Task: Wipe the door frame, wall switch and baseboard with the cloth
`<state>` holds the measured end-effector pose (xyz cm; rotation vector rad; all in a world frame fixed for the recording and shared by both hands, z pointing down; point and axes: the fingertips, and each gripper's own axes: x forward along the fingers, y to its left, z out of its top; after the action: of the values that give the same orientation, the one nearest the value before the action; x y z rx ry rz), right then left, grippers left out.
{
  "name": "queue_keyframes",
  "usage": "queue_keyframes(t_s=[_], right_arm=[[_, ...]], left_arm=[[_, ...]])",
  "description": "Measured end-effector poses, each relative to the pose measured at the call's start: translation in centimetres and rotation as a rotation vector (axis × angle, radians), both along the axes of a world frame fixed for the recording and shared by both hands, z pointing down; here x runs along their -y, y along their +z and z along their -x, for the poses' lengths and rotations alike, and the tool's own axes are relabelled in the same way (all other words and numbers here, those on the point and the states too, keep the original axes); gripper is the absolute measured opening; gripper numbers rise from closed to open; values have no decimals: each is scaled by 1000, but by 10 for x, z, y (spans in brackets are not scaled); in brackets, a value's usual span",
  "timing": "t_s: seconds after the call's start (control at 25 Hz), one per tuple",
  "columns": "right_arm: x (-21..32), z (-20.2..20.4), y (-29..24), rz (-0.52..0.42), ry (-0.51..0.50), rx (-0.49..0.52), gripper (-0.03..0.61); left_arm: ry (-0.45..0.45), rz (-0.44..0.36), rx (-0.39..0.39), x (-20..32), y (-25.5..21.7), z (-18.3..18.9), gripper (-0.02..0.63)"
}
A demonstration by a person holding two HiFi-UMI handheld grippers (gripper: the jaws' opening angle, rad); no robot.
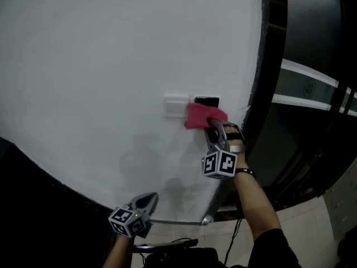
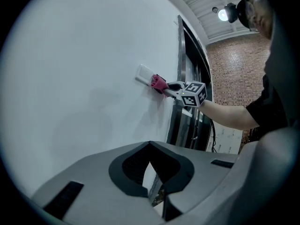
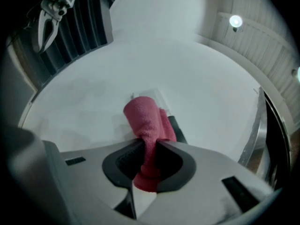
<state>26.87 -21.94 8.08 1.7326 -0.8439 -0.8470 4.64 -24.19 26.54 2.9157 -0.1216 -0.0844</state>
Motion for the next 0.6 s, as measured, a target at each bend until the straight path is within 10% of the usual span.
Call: queue_keyframes(t_s=[0.24, 0.6], right_arm=[[-17, 7, -94, -209, -10, -33, 66], [12, -4, -51, -122, 32, -25, 66]], left_arm=[[-2, 5, -14, 3, -3, 0, 3], [-11, 3, -6, 7, 0, 5, 3]])
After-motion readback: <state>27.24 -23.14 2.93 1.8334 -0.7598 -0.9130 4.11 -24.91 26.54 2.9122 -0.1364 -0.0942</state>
